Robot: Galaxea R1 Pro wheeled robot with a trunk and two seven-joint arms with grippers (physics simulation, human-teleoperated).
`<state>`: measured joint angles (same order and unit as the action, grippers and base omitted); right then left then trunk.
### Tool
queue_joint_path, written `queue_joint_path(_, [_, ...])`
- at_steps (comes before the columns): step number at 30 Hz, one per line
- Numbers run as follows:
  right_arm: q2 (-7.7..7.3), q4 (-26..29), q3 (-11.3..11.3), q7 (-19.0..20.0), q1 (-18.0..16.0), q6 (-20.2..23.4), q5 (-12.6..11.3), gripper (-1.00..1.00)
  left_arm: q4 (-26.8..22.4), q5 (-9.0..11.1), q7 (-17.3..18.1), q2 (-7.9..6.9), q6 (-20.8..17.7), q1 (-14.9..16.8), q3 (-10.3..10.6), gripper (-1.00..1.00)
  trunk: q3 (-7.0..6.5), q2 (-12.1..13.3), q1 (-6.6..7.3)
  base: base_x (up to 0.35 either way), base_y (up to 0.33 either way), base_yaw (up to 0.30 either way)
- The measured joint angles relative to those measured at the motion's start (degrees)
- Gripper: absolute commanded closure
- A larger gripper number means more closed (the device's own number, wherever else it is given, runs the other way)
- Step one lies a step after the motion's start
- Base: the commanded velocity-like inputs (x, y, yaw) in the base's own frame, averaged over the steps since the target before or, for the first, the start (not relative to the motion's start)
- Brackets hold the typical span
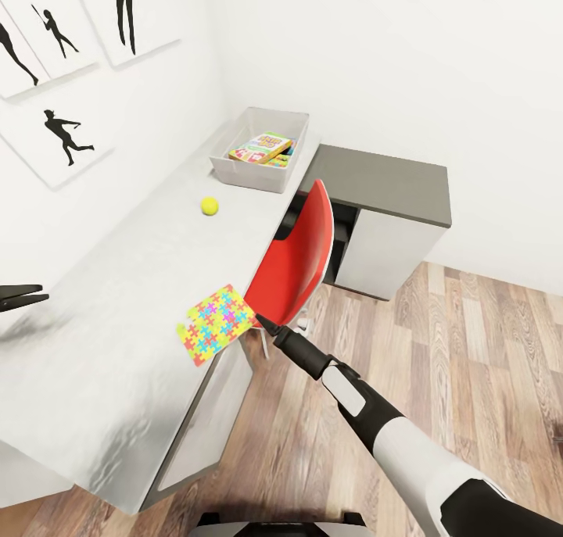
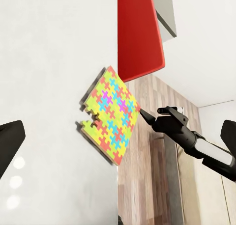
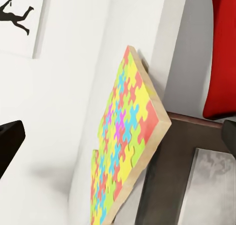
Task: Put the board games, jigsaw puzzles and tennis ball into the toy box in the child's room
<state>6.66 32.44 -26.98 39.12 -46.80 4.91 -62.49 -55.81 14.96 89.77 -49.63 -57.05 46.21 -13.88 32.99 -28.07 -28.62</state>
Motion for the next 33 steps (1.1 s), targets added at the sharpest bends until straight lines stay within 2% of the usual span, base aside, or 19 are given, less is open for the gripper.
queue_joint_path(2, [0.21, -0.27, -0.03, -0.41, 0.00, 0.01, 0.04, -1.00, 0.00, 0.00, 0.00, 0.00, 0.00, 0.00, 0.00, -1.00, 0.00, 0.00, 0.00, 0.000, 0.000, 0.000])
queue_joint_path(8, [2.34, -4.33, -0.11, -2.01, 0.01, -0.24, 0.20, -1.00, 0.00, 0.00, 0.00, 0.00, 0.00, 0.00, -0.02, -1.00, 0.00, 0.00, 0.00, 0.000, 0.000, 0.000])
queue_joint_path(12, [3.04, -5.78, -0.13, -2.19, 0.00, -1.35, 0.24, -1.00, 0.00, 0.02, 0.00, 0.00, 0.00, 0.00, -0.03, -1.00, 0.00, 0.00, 0.00, 0.000, 0.000, 0.000])
queue_joint_path(27, [3.21, -6.29, -0.25, -2.28, 0.00, -1.81, 0.25, -1.00, 0.00, 0.09, 0.00, 0.00, 0.00, 0.00, -0.19, -1.00, 0.00, 0.00, 0.00, 0.000, 0.000, 0.000])
queue_joint_path(33, [3.15, -6.16, -0.27, -4.10, -0.07, -1.23, 0.25, -1.00, 0.00, 0.12, 0.00, 0.00, 0.00, 0.00, -0.20, -1.00, 0.00, 0.00, 0.00, 0.000, 0.000, 0.000])
